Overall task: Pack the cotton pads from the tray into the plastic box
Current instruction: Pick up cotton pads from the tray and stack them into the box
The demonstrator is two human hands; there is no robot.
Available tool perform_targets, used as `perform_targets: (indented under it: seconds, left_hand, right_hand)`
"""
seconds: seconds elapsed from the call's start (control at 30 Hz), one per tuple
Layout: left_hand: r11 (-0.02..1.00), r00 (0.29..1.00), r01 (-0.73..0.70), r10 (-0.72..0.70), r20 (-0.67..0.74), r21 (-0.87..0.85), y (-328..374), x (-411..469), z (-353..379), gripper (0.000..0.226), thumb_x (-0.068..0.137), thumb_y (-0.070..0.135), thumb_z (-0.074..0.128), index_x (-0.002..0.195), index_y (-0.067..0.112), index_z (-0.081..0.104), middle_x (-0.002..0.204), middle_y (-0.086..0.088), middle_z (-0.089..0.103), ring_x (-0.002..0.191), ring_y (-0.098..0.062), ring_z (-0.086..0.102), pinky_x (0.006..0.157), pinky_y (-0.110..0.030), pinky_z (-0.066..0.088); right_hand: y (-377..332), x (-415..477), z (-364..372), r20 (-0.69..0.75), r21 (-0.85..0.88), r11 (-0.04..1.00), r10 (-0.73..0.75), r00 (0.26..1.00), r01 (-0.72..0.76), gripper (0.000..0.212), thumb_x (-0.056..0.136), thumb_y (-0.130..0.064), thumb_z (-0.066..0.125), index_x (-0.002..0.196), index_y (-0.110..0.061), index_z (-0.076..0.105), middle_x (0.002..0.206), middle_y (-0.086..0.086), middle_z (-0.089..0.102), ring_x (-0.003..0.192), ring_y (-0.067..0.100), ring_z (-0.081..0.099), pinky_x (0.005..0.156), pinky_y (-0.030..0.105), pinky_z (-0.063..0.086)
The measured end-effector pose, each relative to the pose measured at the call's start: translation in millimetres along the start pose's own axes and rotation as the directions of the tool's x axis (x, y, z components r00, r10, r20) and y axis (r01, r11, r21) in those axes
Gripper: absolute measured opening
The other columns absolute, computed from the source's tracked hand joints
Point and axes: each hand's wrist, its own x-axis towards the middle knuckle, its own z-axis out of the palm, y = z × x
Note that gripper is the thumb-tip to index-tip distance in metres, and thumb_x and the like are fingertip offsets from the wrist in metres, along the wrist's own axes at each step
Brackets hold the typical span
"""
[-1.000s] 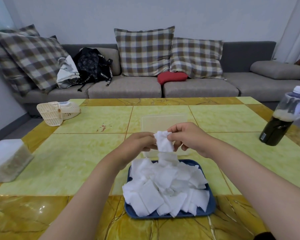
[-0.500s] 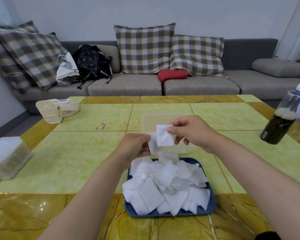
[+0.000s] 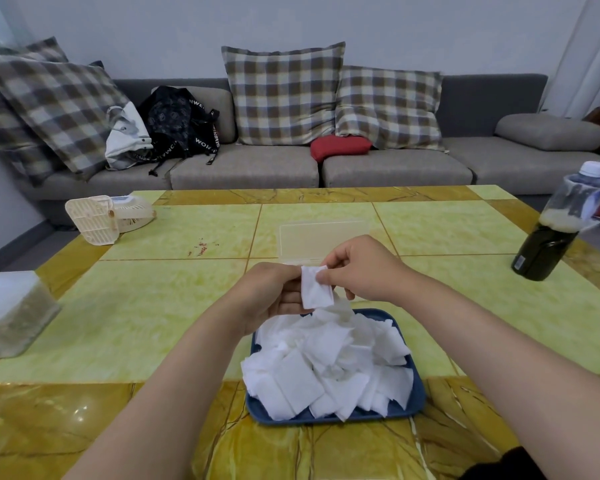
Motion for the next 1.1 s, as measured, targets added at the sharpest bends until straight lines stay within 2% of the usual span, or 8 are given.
perform_targets:
  seconds: [0.23,0.43,0.53,0.63,0.73,0.93,1.03,1.1]
  left_hand:
    - [0.999,0.999,-0.014,0.015,-0.033,0.033,0.6,-4.6,2.3,0.035,0.103,0.019,0.048,0.112,-0.006,0.071,0.102,-0.021,0.077,0.098,-0.036,0.074,0.092,-0.046,0.059]
    - [0.993,0.991,-0.039,0.052,-0.121,0.108,-6.5,-8.3,0.8,0.023,0.093,0.017,0.071,0.105,-0.003,0.073,0.097,-0.017,0.078,0.088,-0.027,0.076,0.079,-0.035,0.063]
    - [0.998,0.977,-0.039,0.048,-0.208,0.044,-13.7,-10.1,-5.6,0.018,0.095,0.014,0.067,0.108,0.004,0.073,0.1,-0.014,0.078,0.082,-0.022,0.075,0.069,-0.027,0.06]
    - [0.999,0.964,-0.034,0.036,-0.265,0.012,-15.2,-12.2,-10.2,0.018,0.097,0.017,0.063,0.11,0.006,0.071,0.1,-0.011,0.075,0.081,-0.021,0.069,0.068,-0.026,0.055]
    - [0.998,0.952,-0.025,0.042,-0.302,0.061,-17.0,-11.7,-12.7,0.019,0.101,0.018,0.058,0.112,0.006,0.068,0.094,-0.011,0.072,0.073,-0.019,0.068,0.062,-0.025,0.053]
    - [0.984,0.929,-0.056,0.114,-0.351,0.17,-18.2,-8.2,-13.5,0.016,0.099,0.019,0.058,0.098,0.008,0.069,0.098,-0.011,0.073,0.082,-0.02,0.07,0.066,-0.023,0.058]
    - [0.98,0.928,-0.065,0.129,-0.35,0.188,-18.9,-6.8,-13.7,0.017,0.098,0.019,0.059,0.096,0.006,0.07,0.104,-0.014,0.074,0.094,-0.028,0.072,0.073,-0.028,0.061]
    - [0.981,0.924,-0.076,0.136,-0.356,0.178,-18.9,-6.7,-13.7,0.016,0.098,0.018,0.06,0.096,0.007,0.07,0.104,-0.014,0.074,0.096,-0.028,0.072,0.075,-0.03,0.062]
  right_hand:
    - [3.0,-1.9,3.2,-0.03,-0.04,0.998,-0.046,0.998,0.045,0.009,0.085,-0.022,0.078,0.082,-0.013,0.078,0.066,-0.003,0.069,0.04,-0.002,0.05,0.051,0.02,0.046]
    - [6.7,-12.2,1.7,-0.107,-0.098,0.991,-0.096,0.99,0.085,0.021,0.084,-0.034,0.077,0.1,-0.029,0.064,0.085,-0.01,0.068,0.072,0.001,0.061,0.066,0.026,0.049]
    - [-0.1,-24.8,-11.3,0.102,-0.182,0.954,-0.222,0.97,0.238,0.021,0.082,-0.018,0.07,0.096,-0.033,0.066,0.096,-0.013,0.063,0.067,-0.007,0.055,0.066,0.024,0.044]
    - [-2.9,-37.5,-9.2,0.448,-0.352,0.887,-0.119,0.886,0.297,0.037,0.078,-0.025,0.078,0.109,-0.043,0.07,0.111,-0.022,0.055,0.078,-0.009,0.05,0.07,0.017,0.041]
    - [4.4,-40.8,5.0,0.504,-0.439,0.842,-0.056,0.862,0.312,0.044,0.078,-0.03,0.081,0.119,-0.043,0.07,0.118,-0.021,0.05,0.085,-0.004,0.049,0.074,0.019,0.041]
    - [11.9,-34.9,3.7,0.404,-0.123,0.983,-0.073,0.912,0.134,0.013,0.093,-0.039,0.069,0.083,-0.04,0.078,0.103,-0.022,0.066,0.094,-0.004,0.061,0.09,0.025,0.05]
    - [12.2,-32.1,1.7,0.31,-0.032,0.998,-0.037,0.95,0.05,0.024,0.097,-0.034,0.065,0.076,-0.039,0.075,0.076,-0.031,0.067,0.074,0.003,0.064,0.073,0.022,0.051]
    - [10.9,-29.5,1.9,0.201,0.017,1.0,-0.009,0.979,0.006,0.025,0.1,-0.028,0.062,0.078,-0.022,0.073,0.053,-0.026,0.059,0.058,0.01,0.059,0.055,0.017,0.045]
